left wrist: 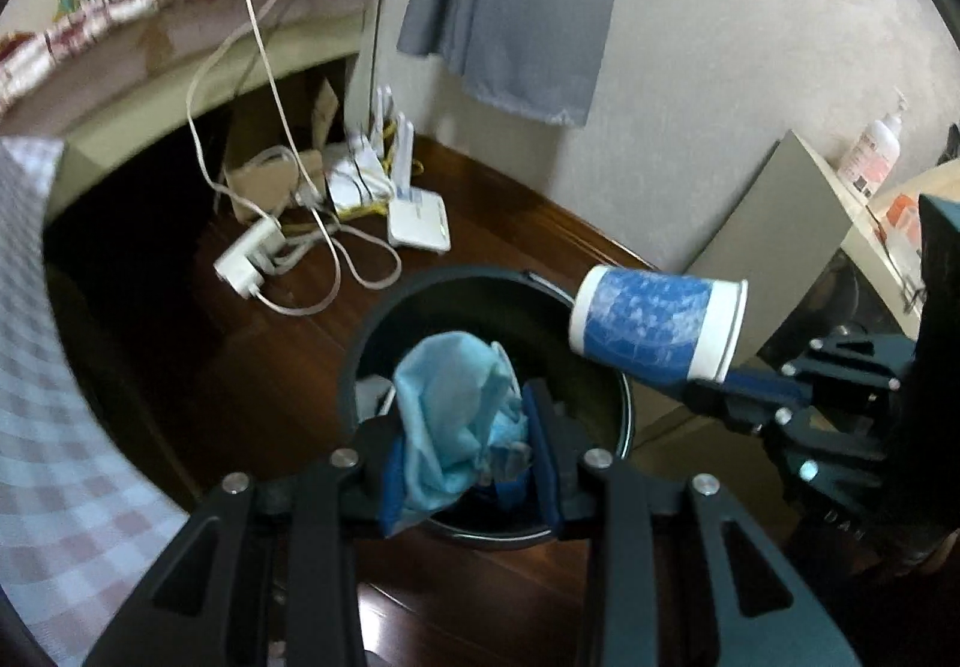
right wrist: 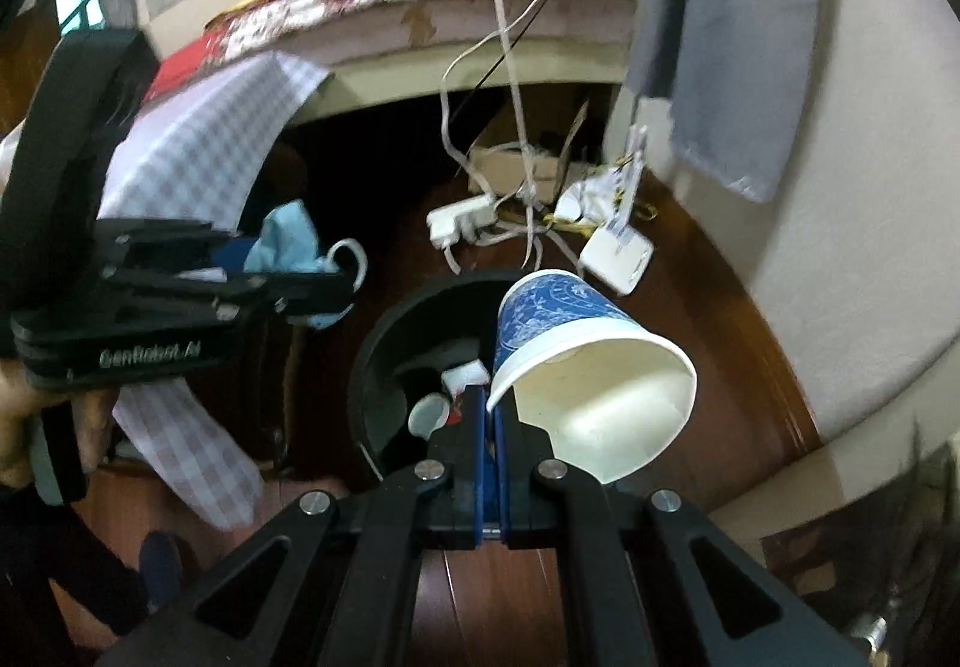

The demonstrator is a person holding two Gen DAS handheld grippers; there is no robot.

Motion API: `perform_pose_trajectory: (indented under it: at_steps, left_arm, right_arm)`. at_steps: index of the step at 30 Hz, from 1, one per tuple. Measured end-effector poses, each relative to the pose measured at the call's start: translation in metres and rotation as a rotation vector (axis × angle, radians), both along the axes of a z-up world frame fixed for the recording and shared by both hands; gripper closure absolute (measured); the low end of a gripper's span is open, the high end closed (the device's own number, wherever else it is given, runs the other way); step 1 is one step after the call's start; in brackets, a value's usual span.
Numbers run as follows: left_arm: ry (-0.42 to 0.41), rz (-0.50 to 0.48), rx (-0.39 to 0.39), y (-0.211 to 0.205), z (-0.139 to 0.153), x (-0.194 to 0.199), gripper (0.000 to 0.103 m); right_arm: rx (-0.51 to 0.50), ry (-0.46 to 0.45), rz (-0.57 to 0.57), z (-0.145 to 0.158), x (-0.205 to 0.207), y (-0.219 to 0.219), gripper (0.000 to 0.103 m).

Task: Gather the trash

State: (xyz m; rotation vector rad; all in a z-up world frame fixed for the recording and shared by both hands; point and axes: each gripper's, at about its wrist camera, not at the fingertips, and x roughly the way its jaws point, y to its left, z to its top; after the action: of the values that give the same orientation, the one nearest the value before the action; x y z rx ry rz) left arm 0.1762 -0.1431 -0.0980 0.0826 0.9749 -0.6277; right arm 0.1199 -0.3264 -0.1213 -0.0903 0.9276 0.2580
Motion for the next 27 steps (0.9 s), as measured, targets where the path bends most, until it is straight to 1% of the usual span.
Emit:
perform_pose_trajectory:
  at_steps: [5,7,8,9,10,11,12,13,14,15,17,19,21,24,27]
  left_arm:
    - [0.046,-0.004,-0.001,-0.008,-0.017,0.01,0.067]
    - [0.073,-0.009,-0.003,-0.011,-0.027,0.015,0.066]
    - [0.087,-0.019,-0.008,-0.013,-0.031,0.017,0.06]
    - [0.083,-0.016,-0.003,-0.014,-0.037,0.02,0.046]
    - [0.063,0.011,0.044,-0.015,-0.042,0.021,0.038]
    - [0.059,0.024,0.078,-0.015,-0.046,0.021,0.033]
    - [0.062,0.031,0.093,-0.014,-0.047,0.02,0.032]
    - [0.062,0.046,0.098,-0.011,-0.046,0.017,0.031]
    - [0.055,0.061,0.1,-0.007,-0.044,0.015,0.025]
    - [0.043,0.073,0.101,-0.003,-0.042,0.011,0.013]
    - [0.014,0.095,0.109,0.004,-0.039,0.005,0.002]
    - [0.008,0.111,0.132,0.007,-0.037,0.002,0.002]
    - [-0.004,0.129,0.131,0.011,-0.031,0.001,0.002]
    - [-0.054,0.16,0.127,0.017,-0.01,-0.01,0.002]
    - [-0.108,0.184,0.142,0.023,0.011,-0.02,0.002]
  right_arm:
    - [-0.041,0.029,0.09,-0.021,0.012,0.002,0.1]
    - [-0.027,0.039,0.123,-0.027,0.02,0.002,0.1]
    - [-0.015,0.053,0.158,-0.034,0.025,0.002,0.1]
    - [-0.021,0.067,0.171,-0.041,0.03,0.002,0.098]
    - [-0.033,0.088,0.158,-0.052,0.035,-0.001,0.092]
    - [-0.027,0.144,0.129,-0.064,0.04,-0.008,0.067]
    - [-0.032,0.162,0.12,-0.068,0.04,-0.011,0.035]
    - [-0.057,0.148,0.113,-0.069,0.036,-0.013,0.023]
    - [-0.075,0.138,0.1,-0.068,0.034,-0.015,0.008]
    - [-0.078,0.133,0.081,-0.065,0.031,-0.019,0.007]
    - [-0.1,0.124,0.036,-0.06,0.029,-0.024,0.007]
    - [-0.117,0.11,-0.009,-0.052,0.028,-0.027,0.006]
    - [-0.124,0.089,-0.047,-0.041,0.026,-0.028,0.004]
    - [-0.134,0.048,-0.092,-0.023,0.021,-0.025,0.0]
    - [-0.11,0.02,-0.137,-0.003,0.01,-0.02,0.0]
